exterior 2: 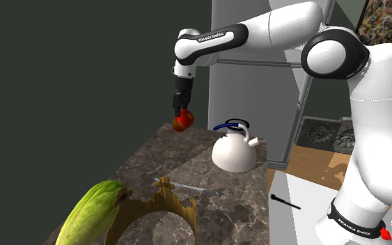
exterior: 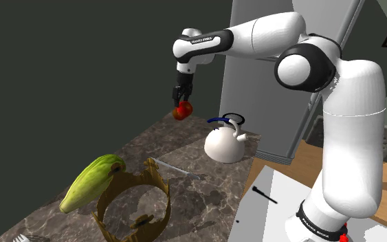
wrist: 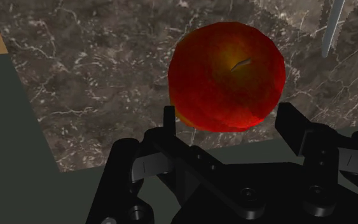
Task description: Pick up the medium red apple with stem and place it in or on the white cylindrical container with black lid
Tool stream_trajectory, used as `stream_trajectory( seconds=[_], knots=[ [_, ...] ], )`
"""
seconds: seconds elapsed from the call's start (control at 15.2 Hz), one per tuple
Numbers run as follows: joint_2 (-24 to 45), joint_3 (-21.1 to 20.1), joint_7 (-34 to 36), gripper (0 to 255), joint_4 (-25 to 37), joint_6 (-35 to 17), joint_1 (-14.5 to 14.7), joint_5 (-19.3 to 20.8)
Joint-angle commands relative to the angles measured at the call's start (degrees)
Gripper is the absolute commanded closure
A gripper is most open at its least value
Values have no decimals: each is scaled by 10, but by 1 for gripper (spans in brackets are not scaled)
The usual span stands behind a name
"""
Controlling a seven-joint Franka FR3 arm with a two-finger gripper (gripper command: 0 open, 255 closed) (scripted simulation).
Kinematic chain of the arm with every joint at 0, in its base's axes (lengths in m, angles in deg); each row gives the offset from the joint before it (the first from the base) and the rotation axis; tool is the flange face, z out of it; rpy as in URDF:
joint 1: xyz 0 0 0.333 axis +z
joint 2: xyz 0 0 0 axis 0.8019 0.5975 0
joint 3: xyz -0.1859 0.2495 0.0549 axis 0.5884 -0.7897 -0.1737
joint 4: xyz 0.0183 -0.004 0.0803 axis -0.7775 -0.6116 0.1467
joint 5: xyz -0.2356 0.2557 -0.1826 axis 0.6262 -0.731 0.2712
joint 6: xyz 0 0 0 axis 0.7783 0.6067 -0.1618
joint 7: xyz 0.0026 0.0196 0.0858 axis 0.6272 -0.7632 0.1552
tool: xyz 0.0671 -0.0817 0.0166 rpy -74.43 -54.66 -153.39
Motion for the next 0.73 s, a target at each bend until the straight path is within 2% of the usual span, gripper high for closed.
stream_trajectory(
  seconds=[0.0,0.66],
  knots=[
    [-1,0,3,255,14,15,0,1],
    [1,1,17,255,93,91,-4,4]
  ],
)
